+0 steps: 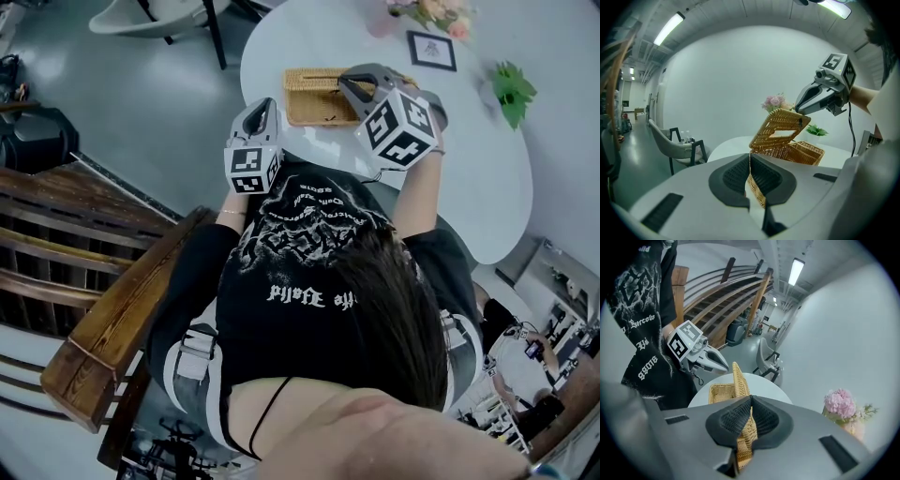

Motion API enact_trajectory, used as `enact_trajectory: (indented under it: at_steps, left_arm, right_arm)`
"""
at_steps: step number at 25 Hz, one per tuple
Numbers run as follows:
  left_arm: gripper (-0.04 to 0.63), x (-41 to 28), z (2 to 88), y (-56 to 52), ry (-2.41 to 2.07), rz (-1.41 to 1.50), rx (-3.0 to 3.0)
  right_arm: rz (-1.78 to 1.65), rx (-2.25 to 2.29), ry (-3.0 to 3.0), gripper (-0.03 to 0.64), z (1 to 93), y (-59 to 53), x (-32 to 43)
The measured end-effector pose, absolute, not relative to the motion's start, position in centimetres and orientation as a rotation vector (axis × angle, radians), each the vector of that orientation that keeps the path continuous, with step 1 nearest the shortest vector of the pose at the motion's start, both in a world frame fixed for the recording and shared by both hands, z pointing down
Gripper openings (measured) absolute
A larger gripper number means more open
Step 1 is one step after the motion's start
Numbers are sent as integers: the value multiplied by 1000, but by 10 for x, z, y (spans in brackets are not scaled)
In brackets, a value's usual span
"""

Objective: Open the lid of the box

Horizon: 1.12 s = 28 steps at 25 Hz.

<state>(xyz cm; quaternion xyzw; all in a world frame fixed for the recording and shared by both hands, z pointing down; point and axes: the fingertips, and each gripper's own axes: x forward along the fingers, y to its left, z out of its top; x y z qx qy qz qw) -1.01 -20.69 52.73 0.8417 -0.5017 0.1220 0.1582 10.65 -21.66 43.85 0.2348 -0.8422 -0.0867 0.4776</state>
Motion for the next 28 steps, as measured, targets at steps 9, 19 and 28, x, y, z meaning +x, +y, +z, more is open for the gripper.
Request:
enact_trajectory:
  at_steps: [9, 19, 28]
  left_arm:
    - [25, -11, 534, -209, -1411, 359, 2364]
    - [25, -16, 528, -215, -1457, 328, 2376]
    - [25, -22, 527, -217, -1481, 323, 2356]
  right_arm:
    - [-283, 608, -2051, 34, 423, -237, 113]
    - [-343, 620, -2030, 34, 419, -263, 114]
    - [-378, 621, -2018, 34, 419, -284, 116]
